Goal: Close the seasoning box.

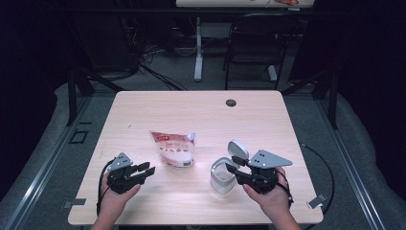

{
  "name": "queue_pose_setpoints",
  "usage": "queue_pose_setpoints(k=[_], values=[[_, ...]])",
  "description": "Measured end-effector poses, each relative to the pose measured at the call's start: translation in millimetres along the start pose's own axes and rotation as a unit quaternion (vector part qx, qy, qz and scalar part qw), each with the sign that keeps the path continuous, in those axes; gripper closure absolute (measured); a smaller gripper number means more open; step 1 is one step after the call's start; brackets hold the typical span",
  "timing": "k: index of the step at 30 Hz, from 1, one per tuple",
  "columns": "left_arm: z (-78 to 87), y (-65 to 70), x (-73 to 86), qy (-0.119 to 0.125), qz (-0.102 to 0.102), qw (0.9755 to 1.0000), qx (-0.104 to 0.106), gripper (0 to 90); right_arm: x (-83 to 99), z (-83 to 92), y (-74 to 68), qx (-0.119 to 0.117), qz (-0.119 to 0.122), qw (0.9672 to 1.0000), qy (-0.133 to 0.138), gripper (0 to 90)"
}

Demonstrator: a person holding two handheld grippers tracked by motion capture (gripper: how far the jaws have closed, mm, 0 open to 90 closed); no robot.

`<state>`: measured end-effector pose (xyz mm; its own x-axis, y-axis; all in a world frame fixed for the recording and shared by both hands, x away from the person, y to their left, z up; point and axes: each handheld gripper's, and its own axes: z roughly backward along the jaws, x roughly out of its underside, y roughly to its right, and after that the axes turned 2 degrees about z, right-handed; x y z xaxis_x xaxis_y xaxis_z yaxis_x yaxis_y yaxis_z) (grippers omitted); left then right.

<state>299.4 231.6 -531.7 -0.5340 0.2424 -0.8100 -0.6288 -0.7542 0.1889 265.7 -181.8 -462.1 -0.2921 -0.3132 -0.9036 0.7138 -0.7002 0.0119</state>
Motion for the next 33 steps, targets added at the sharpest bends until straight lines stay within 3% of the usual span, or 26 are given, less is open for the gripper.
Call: queue_pose_setpoints(k=[10, 24, 33], values=[[2.4, -7.8, 6.3, 0.001, 0.017, 0.9998, -0.003, 65.6, -15.1, -11.1, -2.7, -0.009, 0.015, 0.9998, -0.004, 66.4], [7.3, -10.6, 8.5, -0.001, 0.015, 0.9998, -0.010, 65.4, -31.6, -28.4, -3.0, -0.009, 0.026, 0.9995, -0.017, 69.9], [9.1, -9.0, 7.4, 0.002, 0.018, 0.9998, -0.010, 64.4, -44.7, -37.2, -4.5, -0.020, 0.036, 0.9988, -0.027, 72.9]])
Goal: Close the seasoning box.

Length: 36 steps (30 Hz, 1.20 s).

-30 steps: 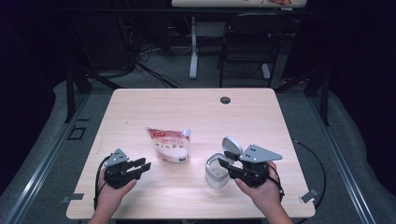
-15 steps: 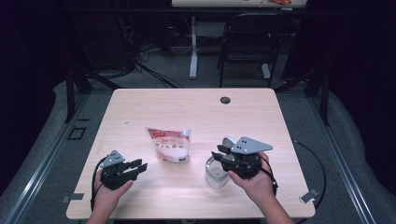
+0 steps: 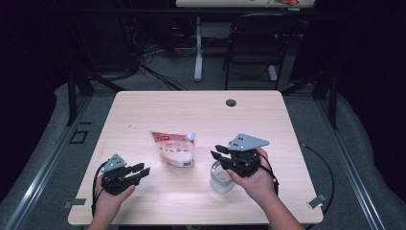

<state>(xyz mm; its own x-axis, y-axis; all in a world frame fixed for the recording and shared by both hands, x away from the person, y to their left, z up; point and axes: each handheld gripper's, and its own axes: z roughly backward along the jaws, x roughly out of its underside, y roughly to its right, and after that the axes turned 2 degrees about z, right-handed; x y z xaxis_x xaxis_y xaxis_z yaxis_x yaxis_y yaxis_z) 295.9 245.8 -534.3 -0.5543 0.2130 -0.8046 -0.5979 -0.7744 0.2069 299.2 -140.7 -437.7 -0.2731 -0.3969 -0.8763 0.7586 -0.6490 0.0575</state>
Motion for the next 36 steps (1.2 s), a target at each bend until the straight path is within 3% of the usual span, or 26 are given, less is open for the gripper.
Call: queue_pose_setpoints(k=[11, 22, 36], values=[[-1.0, -1.6, 1.0, -0.001, -0.002, 1.0000, 0.002, 64.2, -29.7, -18.3, -0.4, -0.021, 0.017, 0.9996, -0.005, 74.0], [-0.2, -3.2, 1.8, 0.001, -0.002, 1.0000, 0.004, 64.3, -48.0, -36.2, -3.7, -0.038, 0.016, 0.9992, 0.001, 73.1], [-1.0, -3.1, 2.2, -0.001, -0.002, 1.0000, 0.006, 65.0, -65.3, -53.7, -5.7, -0.042, 0.019, 0.9989, 0.001, 71.2]])
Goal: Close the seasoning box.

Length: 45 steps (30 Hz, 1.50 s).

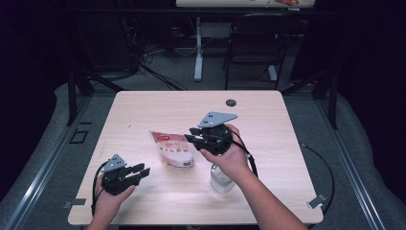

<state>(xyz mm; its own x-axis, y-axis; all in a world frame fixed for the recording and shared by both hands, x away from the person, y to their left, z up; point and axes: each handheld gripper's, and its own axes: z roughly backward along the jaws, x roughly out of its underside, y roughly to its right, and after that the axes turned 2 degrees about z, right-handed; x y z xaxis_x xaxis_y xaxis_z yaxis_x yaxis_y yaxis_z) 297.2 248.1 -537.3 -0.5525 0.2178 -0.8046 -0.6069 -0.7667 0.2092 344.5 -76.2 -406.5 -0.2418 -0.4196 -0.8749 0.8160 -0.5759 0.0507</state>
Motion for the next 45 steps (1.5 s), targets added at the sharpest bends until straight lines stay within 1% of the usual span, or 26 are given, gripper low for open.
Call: queue_pose_setpoints(k=[6, 12, 18, 26, 32, 35, 45], values=[[-0.2, -0.4, 0.1, 0.001, 0.001, 1.0000, -0.001, 65.2, -3.1, -5.7, -1.0, 0.003, 0.005, 1.0000, -0.004, 71.2], [0.3, -0.9, -0.3, 0.002, 0.001, 1.0000, 0.000, 65.2, -5.5, -12.2, -1.5, -0.002, 0.005, 1.0000, -0.004, 70.9], [-0.2, -1.1, -0.3, 0.001, 0.001, 1.0000, 0.000, 65.1, -7.4, -19.6, -2.6, -0.002, 0.009, 0.9999, -0.011, 70.7], [0.4, -2.4, -0.4, 0.003, 0.002, 1.0000, 0.001, 65.2, -6.4, -25.4, -1.3, 0.000, 0.009, 0.9998, -0.019, 71.2], [-0.3, -1.9, -0.4, 0.002, 0.003, 1.0000, 0.000, 65.1, -6.3, -29.7, -2.8, 0.000, 0.012, 0.9997, -0.021, 73.0], [-0.4, -2.3, -0.3, 0.003, 0.005, 1.0000, 0.001, 65.1, -6.8, -32.3, -4.7, 0.000, 0.017, 0.9995, -0.027, 73.2], [0.3, -2.9, -0.4, 0.002, 0.005, 1.0000, 0.001, 65.2, -8.1, -39.7, -6.9, -0.002, 0.018, 0.9994, -0.028, 73.8]])
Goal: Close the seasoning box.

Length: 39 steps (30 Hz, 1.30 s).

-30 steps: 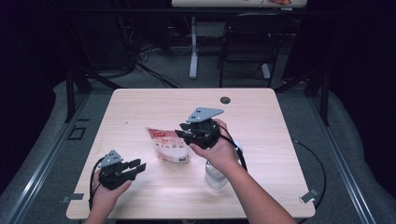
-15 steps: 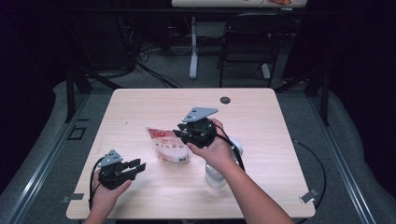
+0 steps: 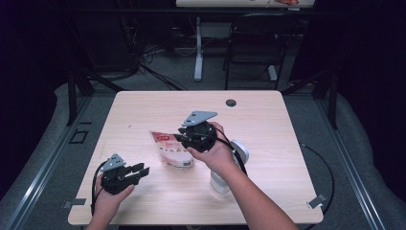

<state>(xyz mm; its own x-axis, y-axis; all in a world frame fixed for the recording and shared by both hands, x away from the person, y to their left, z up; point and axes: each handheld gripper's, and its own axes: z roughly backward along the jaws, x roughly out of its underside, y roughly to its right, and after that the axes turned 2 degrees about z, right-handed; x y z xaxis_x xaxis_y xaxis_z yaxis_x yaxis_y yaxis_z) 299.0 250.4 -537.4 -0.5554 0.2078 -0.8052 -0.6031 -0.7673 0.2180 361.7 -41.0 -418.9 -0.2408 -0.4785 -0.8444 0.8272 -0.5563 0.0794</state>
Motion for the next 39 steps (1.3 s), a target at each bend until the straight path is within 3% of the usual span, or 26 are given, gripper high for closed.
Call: queue_pose_setpoints(k=[11, 22, 39], values=[[-0.6, 0.1, -0.1, 0.002, 0.001, 1.0000, 0.001, 65.2, -1.7, 1.1, -2.3, -0.014, -0.002, 0.9999, -0.003, 89.7], [-0.1, -0.3, -0.1, 0.001, 0.001, 1.0000, 0.001, 65.3, -4.9, -6.0, -4.1, -0.005, 0.002, 0.9999, -0.011, 86.1], [0.2, -0.6, 0.0, 0.001, 0.001, 1.0000, 0.001, 65.5, -6.4, -6.5, -7.9, 0.001, 0.008, 0.9998, -0.020, 90.0]])
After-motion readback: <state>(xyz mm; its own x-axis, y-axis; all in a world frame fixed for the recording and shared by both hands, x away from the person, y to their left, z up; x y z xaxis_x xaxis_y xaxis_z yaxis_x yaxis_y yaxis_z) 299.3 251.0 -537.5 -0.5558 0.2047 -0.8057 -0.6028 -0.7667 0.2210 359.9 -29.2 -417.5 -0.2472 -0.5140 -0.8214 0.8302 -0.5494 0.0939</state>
